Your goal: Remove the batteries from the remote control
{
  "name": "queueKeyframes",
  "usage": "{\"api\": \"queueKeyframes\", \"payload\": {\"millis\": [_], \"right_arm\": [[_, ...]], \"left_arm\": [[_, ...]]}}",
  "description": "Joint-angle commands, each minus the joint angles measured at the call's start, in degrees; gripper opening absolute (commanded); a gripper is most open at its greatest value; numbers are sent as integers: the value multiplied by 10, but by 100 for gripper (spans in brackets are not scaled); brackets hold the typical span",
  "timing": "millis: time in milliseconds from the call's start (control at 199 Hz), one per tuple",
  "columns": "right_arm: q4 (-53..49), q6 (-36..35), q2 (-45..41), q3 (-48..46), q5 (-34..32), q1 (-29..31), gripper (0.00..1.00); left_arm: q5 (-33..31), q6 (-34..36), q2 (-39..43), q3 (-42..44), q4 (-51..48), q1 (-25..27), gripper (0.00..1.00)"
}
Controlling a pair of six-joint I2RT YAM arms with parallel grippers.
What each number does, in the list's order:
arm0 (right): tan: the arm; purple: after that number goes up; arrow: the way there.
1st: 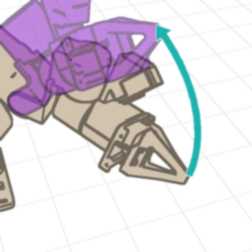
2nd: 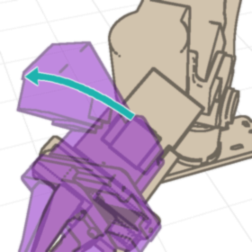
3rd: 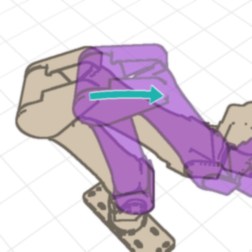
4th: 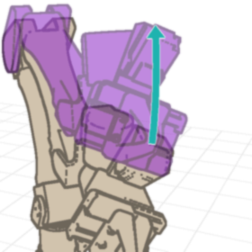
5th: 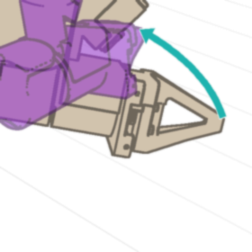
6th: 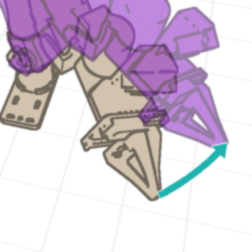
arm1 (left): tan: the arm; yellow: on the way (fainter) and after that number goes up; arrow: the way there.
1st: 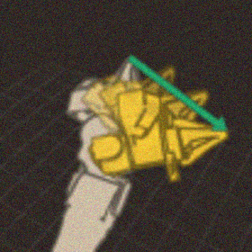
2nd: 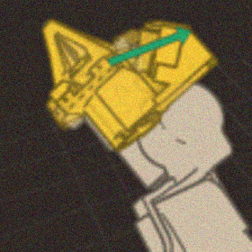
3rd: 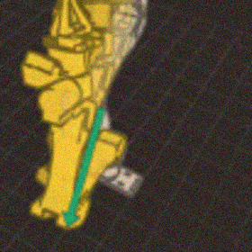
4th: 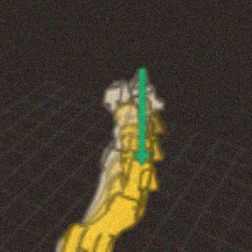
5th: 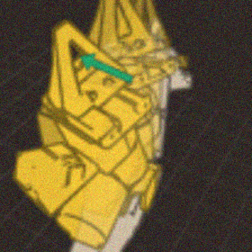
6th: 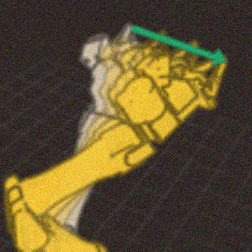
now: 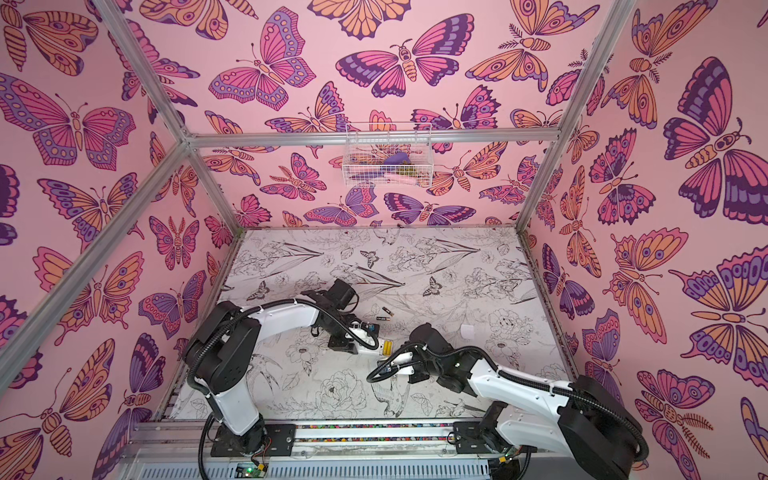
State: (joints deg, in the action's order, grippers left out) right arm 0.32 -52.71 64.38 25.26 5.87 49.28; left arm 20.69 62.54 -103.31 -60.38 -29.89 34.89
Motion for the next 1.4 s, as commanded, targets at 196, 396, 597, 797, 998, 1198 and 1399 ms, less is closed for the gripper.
{"api": "queueKeyframes", "payload": {"millis": [196,396,597,797,998,1198,1399], "right_arm": [[74,-17,-15,7,-95,-9,0],[72,-18,-15,7,-95,-9,0],[72,-19,-22,6,-97,-9,0],[70,-20,-22,7,-96,-9,0],[60,-21,-25,7,-96,-9,0],[47,-21,-34,8,-103,-9,0],[18,-28,-35,11,-112,-4,0]], "left_arm": [[-16,28,-17,26,-28,9,38],[-18,31,-18,28,-28,9,39],[-19,32,-17,30,-27,10,39],[-21,31,-18,29,-28,10,39],[-25,31,-17,29,-26,9,39],[-30,27,-16,29,-22,9,38],[-43,15,-13,24,-17,9,38]]}}
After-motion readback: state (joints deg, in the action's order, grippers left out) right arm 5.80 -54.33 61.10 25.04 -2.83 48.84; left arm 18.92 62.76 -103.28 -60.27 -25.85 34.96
